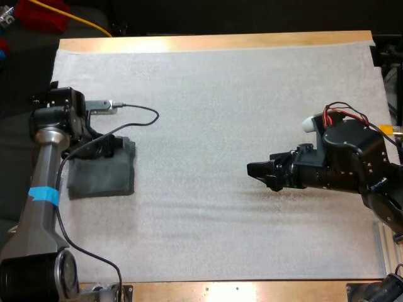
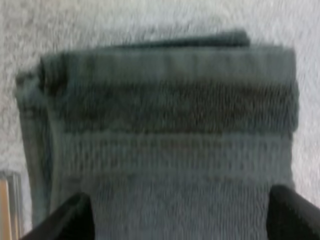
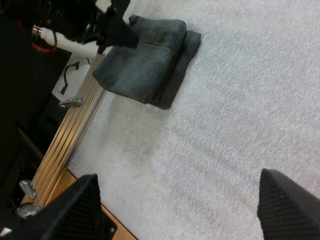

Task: Pick towel from pile, fold and stack

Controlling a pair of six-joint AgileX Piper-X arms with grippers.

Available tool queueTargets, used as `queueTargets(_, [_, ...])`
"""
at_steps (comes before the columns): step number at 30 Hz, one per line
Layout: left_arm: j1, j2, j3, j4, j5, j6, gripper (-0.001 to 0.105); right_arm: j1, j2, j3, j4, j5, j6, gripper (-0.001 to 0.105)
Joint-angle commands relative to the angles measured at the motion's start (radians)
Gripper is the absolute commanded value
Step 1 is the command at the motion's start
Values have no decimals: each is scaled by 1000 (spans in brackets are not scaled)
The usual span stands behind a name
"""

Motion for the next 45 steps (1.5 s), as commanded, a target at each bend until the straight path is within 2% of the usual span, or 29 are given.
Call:
queueTargets(1, [0, -3, -5, 37, -13, -2, 68, -4, -4, -8, -8, -10, -4, 64])
queueTargets(10, [0, -3, 88, 18, -13, -2, 68, -4, -4, -8, -8, -10, -4, 64])
queueTargets(18, [0, -3, 202, -84, -13, -2, 68, -4, -4, -8, -8, -10, -4, 64])
queueTargets(23, [0, -3, 155, -57, -13, 37, 68, -4, -4, -8, -8, -10, -4, 64])
queueTargets(25, [0, -8, 114, -22, -13, 37, 68, -4, -4, -8, -8, -10, -4, 64])
queueTargets(27, [0, -57, 40, 6, -5, 37, 68, -4, -4, -8, -8, -10, -4, 64])
queueTargets(29, [0, -116, 3, 7, 30, 37, 68, -4, -4, -8, -8, -8, -4, 64])
queueTargets(33, [0, -207, -17, 5, 90, 31, 68, -4, -4, -8, -18, 25, -10, 64])
queueTargets(36, [-2, -277, -17, 5, 101, 20, 68, -4, -4, -8, -23, 123, -18, 64])
queueTargets(38, [-2, -304, -17, 11, 101, 20, 68, -15, -4, -8, -23, 137, -37, 64])
queueTargets(42, [-2, -369, -17, 43, 101, 20, 68, -108, -4, -8, -22, 133, -58, 64])
queueTargets(44, [-5, -432, -17, 59, 123, 13, 68, -244, -4, -8, -1, 125, -108, 64])
queueTargets(45, [-5, -441, -17, 62, 125, 13, 68, -265, -4, -8, 7, 125, -118, 64])
